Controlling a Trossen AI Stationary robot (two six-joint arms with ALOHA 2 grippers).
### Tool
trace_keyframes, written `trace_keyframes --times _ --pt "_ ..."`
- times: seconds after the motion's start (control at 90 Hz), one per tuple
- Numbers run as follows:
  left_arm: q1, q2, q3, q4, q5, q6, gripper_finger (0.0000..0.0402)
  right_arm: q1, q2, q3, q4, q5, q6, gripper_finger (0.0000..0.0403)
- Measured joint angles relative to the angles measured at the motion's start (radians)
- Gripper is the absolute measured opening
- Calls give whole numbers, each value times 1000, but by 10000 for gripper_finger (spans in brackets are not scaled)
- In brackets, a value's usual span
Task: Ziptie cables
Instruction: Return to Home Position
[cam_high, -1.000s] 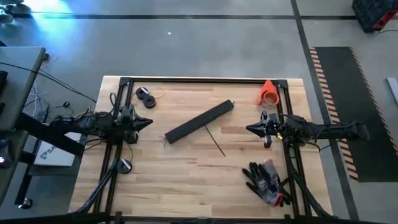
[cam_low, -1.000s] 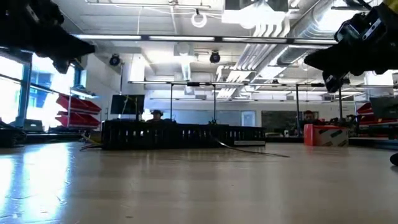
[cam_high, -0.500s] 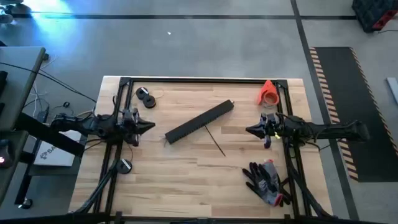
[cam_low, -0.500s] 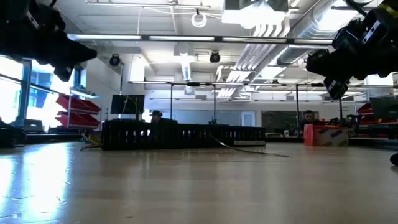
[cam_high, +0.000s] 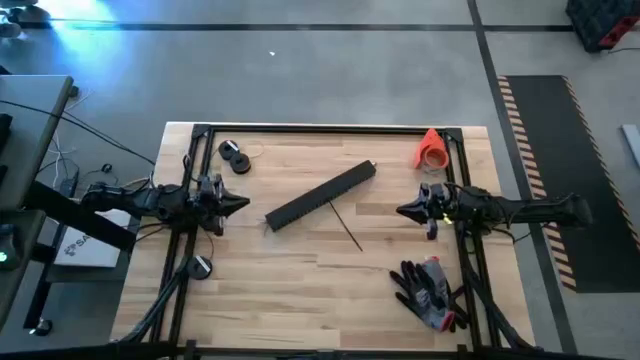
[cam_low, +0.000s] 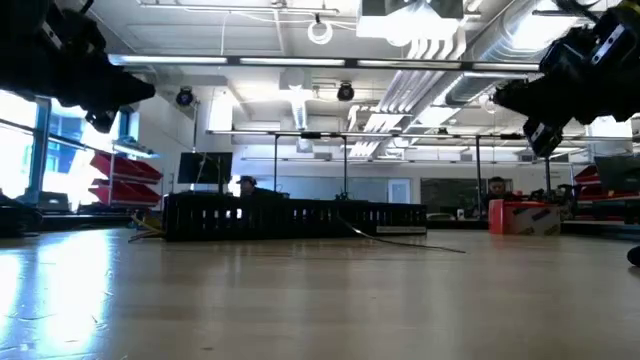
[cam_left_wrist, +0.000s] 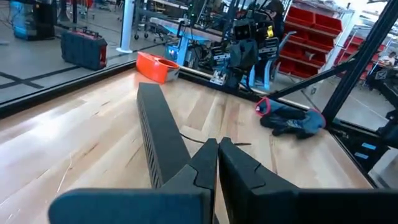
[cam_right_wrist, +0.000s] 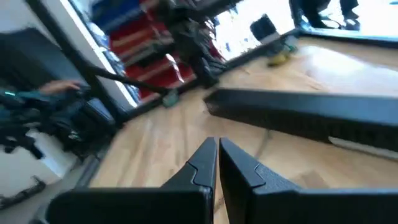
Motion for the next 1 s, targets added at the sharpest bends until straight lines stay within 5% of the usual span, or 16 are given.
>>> trace_keyframes --times 0.233,0.489,0.656,0.844,1.0 --pt "-2 0 0 -3 4 -1 0 -1 -169 0 -83 0 0 0" --pt "52 -1 -1 -11 4 0 0 -4 -150 0 -76 1 0 0" --pt "80 -1 -80 254 -6 0 0 -4 -150 0 -82 0 0 0" --pt "54 -1 -80 256 -22 3 0 -4 -150 0 -86 -1 0 0" --pt "8 -1 -79 242 -10 415 0 -4 -150 1 -89 -2 0 0"
